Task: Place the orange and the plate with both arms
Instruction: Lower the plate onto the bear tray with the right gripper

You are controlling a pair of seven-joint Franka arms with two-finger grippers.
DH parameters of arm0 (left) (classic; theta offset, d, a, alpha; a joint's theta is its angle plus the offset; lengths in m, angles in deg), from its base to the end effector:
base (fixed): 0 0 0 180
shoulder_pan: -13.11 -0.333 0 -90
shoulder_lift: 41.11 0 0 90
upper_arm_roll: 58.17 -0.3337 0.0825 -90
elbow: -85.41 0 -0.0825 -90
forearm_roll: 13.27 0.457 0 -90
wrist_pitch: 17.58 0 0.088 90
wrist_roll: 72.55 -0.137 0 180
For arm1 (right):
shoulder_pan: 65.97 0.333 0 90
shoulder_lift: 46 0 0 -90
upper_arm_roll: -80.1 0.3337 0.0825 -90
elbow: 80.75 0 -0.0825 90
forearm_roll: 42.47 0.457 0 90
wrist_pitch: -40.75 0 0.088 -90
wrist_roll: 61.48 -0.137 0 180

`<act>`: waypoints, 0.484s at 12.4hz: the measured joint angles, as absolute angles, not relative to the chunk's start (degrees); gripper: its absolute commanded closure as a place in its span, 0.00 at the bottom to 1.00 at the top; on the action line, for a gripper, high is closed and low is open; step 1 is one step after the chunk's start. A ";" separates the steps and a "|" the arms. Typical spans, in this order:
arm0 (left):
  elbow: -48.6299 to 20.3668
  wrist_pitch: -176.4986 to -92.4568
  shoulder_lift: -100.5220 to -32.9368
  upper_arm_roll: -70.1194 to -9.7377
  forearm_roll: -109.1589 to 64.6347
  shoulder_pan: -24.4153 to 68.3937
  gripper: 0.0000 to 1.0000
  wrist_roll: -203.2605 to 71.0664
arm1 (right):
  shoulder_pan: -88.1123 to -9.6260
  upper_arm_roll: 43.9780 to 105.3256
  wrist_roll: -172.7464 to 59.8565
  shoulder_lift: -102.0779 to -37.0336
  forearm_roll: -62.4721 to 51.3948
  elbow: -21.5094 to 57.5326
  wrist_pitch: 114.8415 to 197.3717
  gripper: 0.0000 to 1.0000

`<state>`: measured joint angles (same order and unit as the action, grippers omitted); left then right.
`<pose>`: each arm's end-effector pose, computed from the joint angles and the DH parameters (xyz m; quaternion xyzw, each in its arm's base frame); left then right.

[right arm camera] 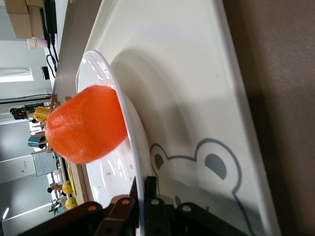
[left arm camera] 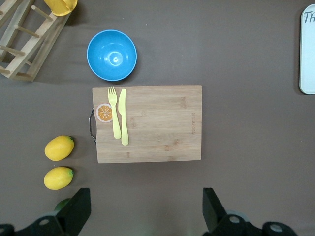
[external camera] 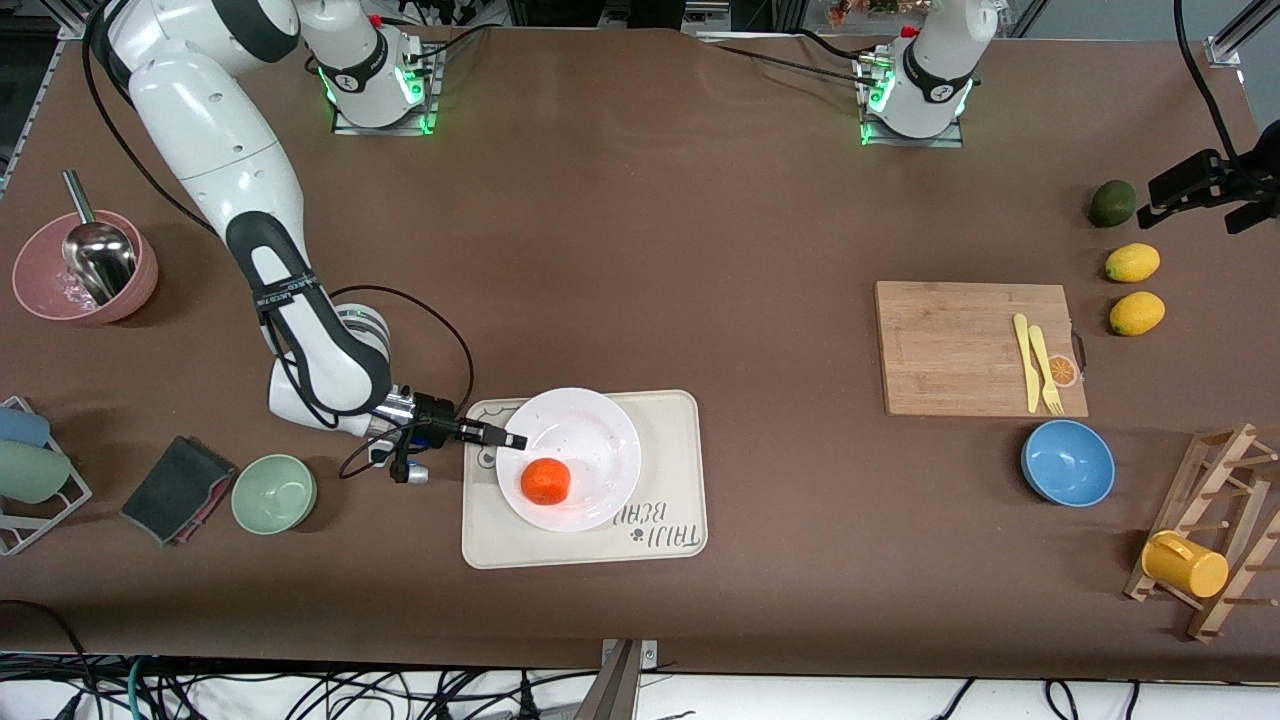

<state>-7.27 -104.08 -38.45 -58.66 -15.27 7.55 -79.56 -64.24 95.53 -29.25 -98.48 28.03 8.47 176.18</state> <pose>0.6005 0.0588 0.6105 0.9993 -0.0089 -0.0285 0.0210 0.7256 0.2381 0.0579 -0.8721 0.1073 -0.0042 0.4774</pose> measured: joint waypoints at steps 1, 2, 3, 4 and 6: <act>-7.25 -104.09 -38.45 -58.65 -15.27 7.58 0.00 -79.56 | -64.28 95.53 -29.24 -98.80 28.01 8.10 176.18 0.83; -7.22 -104.11 -38.45 -58.62 -15.27 7.61 0.00 -79.56 | -64.33 95.53 -29.24 -98.96 28.01 7.86 176.11 0.57; -7.17 -104.12 -38.45 -58.60 -15.27 7.64 0.00 -79.56 | -64.35 95.53 -29.24 -99.01 28.01 7.68 176.11 0.11; -7.09 -104.12 -38.45 -58.57 -15.27 7.66 0.00 -79.56 | -64.36 95.53 -29.24 -99.02 28.01 7.58 176.11 0.00; -6.93 -104.12 -38.44 -58.10 -15.27 7.70 0.00 -79.56 | -64.71 95.53 -27.80 -99.03 27.67 6.84 176.10 0.00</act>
<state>-6.93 -104.12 -38.44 -58.10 -15.27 7.70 -79.56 -64.71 95.53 -27.80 -99.03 27.67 6.84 176.10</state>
